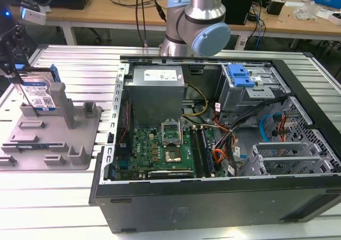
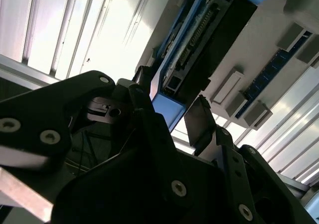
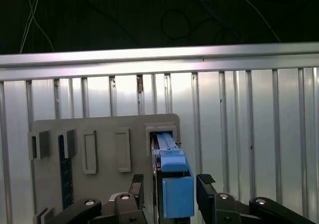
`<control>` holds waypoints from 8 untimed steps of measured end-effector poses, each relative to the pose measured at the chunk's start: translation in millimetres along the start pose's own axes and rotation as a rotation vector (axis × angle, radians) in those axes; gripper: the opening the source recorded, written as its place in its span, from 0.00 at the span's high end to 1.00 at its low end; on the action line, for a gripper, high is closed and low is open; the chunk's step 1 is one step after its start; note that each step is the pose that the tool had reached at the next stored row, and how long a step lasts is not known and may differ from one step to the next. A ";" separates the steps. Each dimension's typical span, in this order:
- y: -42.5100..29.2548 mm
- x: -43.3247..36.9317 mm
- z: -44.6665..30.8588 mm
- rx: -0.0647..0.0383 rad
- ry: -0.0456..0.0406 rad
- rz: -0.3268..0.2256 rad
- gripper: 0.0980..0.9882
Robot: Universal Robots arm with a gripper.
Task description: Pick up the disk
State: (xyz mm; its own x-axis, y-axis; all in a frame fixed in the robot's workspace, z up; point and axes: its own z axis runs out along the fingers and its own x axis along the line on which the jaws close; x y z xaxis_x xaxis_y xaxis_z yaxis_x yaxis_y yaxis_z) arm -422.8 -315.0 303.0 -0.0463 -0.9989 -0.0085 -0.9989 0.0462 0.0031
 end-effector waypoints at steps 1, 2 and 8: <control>0.2 -0.3 0.5 0.000 0.0002 0.000 0.50; 0.3 -0.6 0.7 0.000 0.0002 0.000 0.50; 1.2 -4.0 2.3 0.000 0.0003 0.000 0.50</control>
State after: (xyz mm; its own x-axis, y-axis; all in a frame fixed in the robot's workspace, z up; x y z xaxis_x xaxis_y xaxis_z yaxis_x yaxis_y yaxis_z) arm -423.9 -310.9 300.7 -0.0462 -0.9989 -0.0082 -0.9989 0.0462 0.0032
